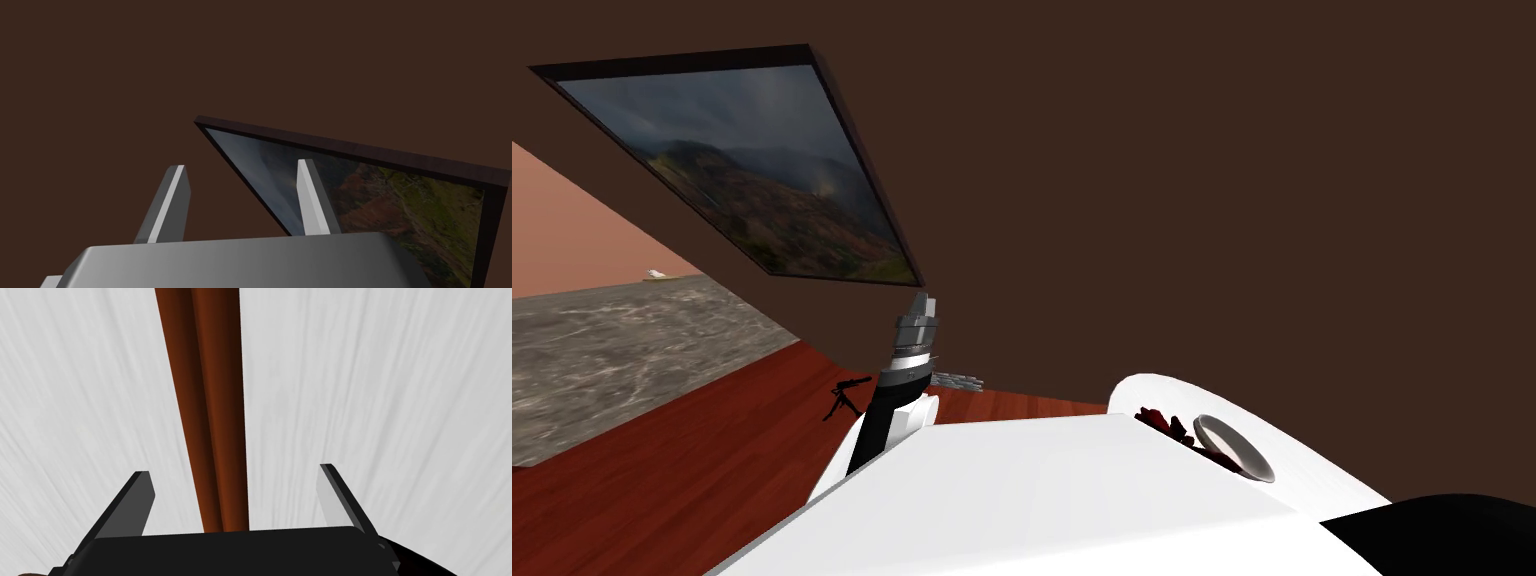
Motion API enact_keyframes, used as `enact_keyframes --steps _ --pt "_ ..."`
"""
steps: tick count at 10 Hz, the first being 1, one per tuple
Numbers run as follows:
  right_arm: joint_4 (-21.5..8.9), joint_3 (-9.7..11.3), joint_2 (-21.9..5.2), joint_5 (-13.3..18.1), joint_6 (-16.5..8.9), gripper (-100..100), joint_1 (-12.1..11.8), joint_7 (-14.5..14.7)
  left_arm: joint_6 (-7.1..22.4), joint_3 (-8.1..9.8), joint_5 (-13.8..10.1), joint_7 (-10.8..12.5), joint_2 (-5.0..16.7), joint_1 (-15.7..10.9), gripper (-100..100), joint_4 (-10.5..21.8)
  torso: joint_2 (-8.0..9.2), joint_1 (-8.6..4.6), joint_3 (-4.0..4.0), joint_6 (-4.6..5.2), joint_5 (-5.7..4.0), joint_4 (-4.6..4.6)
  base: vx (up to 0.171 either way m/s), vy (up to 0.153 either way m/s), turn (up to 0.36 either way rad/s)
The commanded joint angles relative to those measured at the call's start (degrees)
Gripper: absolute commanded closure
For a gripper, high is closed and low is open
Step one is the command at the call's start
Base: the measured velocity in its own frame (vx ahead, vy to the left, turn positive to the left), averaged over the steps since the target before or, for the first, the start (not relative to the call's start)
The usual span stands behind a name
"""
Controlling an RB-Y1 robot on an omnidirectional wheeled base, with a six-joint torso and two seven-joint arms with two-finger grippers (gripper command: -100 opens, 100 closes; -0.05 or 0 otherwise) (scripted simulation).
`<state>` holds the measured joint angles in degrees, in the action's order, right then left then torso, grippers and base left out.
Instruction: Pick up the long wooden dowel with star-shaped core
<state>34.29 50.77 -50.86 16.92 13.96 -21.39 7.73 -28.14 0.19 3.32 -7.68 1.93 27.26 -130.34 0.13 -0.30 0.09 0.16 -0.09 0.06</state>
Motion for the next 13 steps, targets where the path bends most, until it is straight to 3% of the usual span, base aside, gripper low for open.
enact_keyframes --steps 1,2,6,7,8,10,12,13 --pt "0.0 0.0 0.0 0.0 0.0 -100 0.0 0.0 0.0 0.0 0.0 0.0 0.0 0.0 0 0.0 0.0 0.0 0.0 0.0 0.0 0.0 -0.044 -0.022 0.038" --pt "-0.06 -0.01 0.1 -0.02 -0.15 100 0.03 -0.15 0.0 0.0 0.0 0.0 0.0 0.01 0 0.0 -0.14 0.07 -0.07 0.04 0.02 -0.03 -0.008 -0.005 -0.007" --pt "-0.07 -0.01 0.06 -0.01 -0.16 100 0.01 -0.12 0.0 0.0 0.0 0.0 0.0 0.02 0 0.0 -0.33 0.11 -0.19 0.04 -0.02 -0.07 0.0 0.0 0.0" --pt "-0.07 -0.01 0.06 -0.01 -0.15 0 0.01 -0.12 0.0 0.0 0.0 0.0 0.0 0.02 0 0.0 -0.33 0.11 -0.19 0.04 -0.02 -0.07 0.0 0.0 0.0" --pt "0.36 -0.05 -0.93 0.16 0.61 100 -0.19 0.61 0.0 0.0 0.0 0.0 0.0 0.02 0 0.0 -0.34 0.11 -0.19 0.04 -0.02 -0.07 0.049 0.022 -0.199" --pt "1.84 0.29 -3.5 0.49 1.85 100 -0.56 1.46 -0.01 0.0 0.0 0.0 -0.01 0.04 0 -0.01 -0.6 0.34 -0.34 0.16 0.02 -0.14 0.112 0.066 -0.268" --pt "2.6 0.39 -3.86 0.46 1.34 100 -0.88 1.19 -0.01 0.0 0.0 0.0 -0.01 0.03 0 -0.01 -0.73 0.39 -0.41 0.05 0.05 -0.14 0.069 0.043 -0.061" --pt "2.51 0.33 -3.88 0.46 1.6 0 -0.88 1.37 -0.01 0.0 0.0 0.0 0.0 0.02 0 -0.01 -0.57 0.26 -0.33 0.04 0.02 -0.11 0.008 0.006 0.003"
